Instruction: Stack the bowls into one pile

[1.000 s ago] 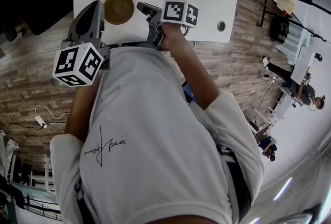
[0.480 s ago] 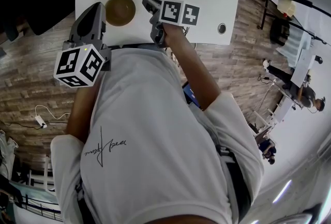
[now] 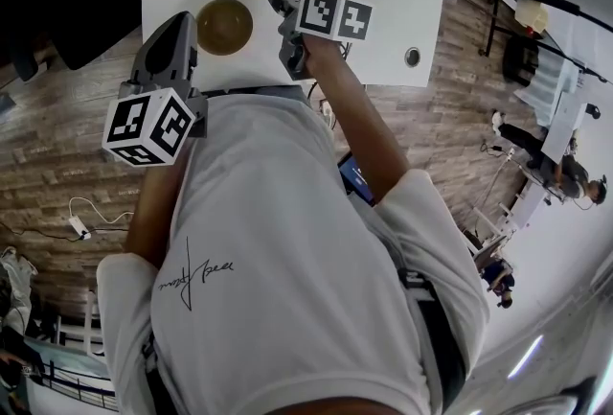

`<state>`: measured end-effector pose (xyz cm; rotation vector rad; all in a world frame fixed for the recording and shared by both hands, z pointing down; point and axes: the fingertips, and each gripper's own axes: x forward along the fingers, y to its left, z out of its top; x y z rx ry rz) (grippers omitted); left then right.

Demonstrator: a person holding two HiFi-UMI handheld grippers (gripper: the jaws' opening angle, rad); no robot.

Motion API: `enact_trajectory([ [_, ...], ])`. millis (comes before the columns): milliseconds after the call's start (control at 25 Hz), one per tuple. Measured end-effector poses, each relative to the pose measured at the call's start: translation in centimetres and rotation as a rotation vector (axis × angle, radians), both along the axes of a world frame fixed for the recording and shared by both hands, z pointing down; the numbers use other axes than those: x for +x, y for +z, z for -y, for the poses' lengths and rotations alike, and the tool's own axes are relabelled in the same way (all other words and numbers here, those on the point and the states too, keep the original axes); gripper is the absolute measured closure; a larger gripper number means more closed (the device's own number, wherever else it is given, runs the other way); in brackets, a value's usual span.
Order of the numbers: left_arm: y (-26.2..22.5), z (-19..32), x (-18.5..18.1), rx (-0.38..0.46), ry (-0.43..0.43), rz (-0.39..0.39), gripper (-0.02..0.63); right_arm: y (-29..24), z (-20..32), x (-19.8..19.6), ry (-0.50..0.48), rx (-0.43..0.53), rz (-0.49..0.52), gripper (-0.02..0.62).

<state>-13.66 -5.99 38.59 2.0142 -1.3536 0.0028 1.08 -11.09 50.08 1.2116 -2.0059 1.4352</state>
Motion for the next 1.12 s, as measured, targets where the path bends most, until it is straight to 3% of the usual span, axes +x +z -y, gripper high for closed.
enact_trajectory([
  [1120,1.5,0.7,-0.6,-0.049,0.002,0.054,0.603,2.7,5.5,-3.3,0.073,-0.091,0.161,0.514],
])
